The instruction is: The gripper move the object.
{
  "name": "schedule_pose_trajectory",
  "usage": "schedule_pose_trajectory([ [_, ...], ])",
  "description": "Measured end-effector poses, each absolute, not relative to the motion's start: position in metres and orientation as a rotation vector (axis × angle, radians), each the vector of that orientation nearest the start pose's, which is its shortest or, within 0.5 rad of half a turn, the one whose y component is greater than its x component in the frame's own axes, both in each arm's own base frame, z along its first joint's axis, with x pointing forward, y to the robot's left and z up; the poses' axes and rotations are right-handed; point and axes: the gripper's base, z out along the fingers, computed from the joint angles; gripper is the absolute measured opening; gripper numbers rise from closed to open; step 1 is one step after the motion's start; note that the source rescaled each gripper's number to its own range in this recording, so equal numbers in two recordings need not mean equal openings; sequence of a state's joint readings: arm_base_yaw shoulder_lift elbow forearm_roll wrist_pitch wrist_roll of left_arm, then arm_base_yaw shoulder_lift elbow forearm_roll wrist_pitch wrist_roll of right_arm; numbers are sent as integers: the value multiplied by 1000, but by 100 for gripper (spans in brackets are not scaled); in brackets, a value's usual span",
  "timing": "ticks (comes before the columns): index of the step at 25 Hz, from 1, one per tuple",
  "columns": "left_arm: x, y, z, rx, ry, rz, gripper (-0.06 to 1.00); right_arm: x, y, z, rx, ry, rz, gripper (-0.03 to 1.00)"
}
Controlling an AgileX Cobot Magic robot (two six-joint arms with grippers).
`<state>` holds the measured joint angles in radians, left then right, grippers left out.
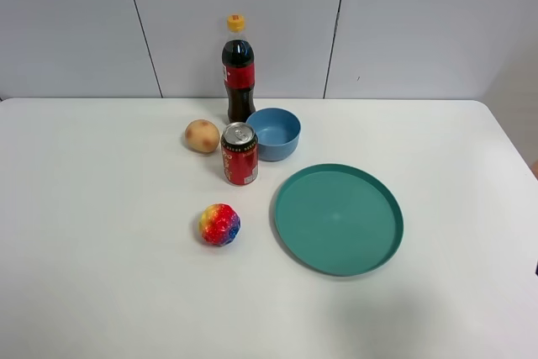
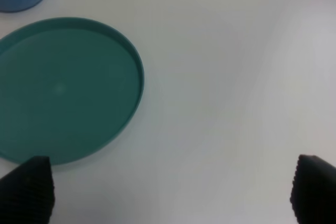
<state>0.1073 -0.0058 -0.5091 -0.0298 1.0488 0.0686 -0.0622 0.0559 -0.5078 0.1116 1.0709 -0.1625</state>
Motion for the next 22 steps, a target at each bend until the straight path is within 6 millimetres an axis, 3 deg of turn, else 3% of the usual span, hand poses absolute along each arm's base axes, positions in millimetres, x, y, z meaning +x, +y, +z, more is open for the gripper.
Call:
schedule_pose_trajectory([
  [16,-6,-3,281,-38,2018,76,100,-6,8,279,-76,2040,-13,100],
  [22,-6,-3,281,-38,2018,76,100,-7,0,279,64,2044,-39,100],
])
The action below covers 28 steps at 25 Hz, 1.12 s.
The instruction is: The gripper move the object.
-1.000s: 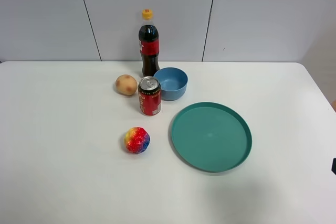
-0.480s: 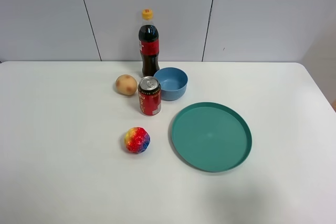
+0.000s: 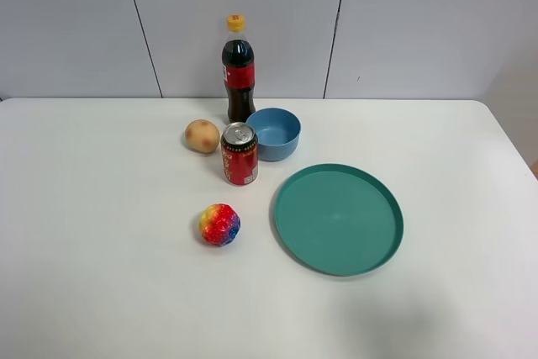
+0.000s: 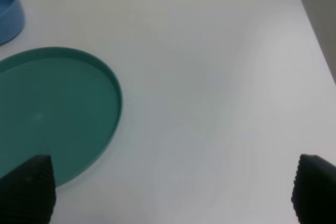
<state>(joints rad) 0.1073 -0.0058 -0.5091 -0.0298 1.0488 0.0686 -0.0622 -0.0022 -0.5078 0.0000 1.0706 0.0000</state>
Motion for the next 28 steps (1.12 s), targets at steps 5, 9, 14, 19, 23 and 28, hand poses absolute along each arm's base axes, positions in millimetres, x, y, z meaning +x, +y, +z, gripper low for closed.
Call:
schedule_pose_trajectory([
  [5,-6,-3,281,-38,2018,76,100,-7,0,279,87,2043,-33,100],
  [9,-6,-3,281,-38,2018,76,100,-7,0,279,87,2043,-33,100],
  [14,-6,-3,281,-38,2018,76,100,-7,0,279,87,2043,-33,100],
  [19,-6,-3,281,-38,2018,76,100,-7,0,279,87,2043,-33,100],
  [23,-6,-3,281,-38,2018,76,100,-7,0,279,87,2043,-33,100],
  [28,-6,-3,281,-38,2018,76,100,-7,0,279,87,2043,-33,100],
])
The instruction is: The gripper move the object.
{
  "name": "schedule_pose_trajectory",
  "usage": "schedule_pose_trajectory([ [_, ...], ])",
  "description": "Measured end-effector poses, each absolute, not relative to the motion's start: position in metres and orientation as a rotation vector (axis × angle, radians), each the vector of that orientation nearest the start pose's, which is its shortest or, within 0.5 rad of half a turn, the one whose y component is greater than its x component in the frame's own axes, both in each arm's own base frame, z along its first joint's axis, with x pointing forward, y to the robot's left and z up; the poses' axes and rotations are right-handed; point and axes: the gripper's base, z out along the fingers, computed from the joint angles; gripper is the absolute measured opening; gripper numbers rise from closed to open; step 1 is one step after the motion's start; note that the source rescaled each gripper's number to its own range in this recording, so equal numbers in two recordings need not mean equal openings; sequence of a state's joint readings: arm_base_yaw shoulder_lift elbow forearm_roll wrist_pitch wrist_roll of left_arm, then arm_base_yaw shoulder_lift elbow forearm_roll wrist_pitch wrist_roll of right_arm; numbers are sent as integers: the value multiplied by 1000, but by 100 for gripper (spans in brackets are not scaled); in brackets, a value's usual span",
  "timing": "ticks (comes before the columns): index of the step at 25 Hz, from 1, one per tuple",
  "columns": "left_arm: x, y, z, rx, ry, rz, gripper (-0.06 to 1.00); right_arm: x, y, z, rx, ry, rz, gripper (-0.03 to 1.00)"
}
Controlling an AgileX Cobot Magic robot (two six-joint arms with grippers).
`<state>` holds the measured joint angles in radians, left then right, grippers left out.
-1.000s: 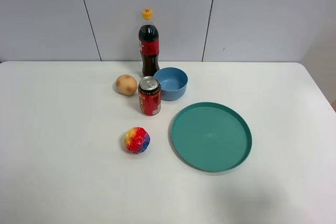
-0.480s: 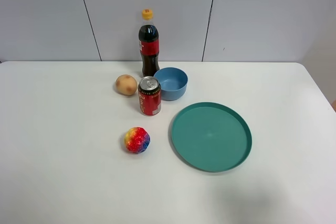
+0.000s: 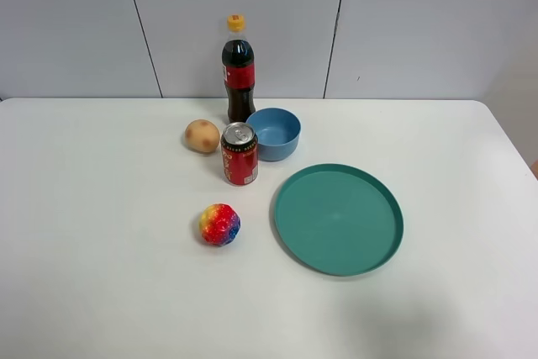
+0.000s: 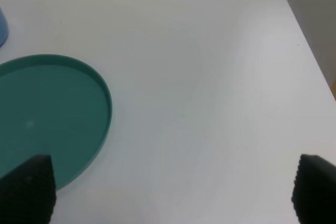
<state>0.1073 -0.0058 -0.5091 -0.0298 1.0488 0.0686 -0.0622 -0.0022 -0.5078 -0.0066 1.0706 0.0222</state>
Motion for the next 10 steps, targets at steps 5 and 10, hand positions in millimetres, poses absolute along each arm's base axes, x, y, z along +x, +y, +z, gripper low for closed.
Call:
schedule_pose_trajectory([
  [5,-6,-3,281,-38,2018,76,100,-7,0,279,87,2043,-33,100],
  [10,-6,-3,281,-38,2018,76,100,-7,0,279,87,2043,-34,100],
])
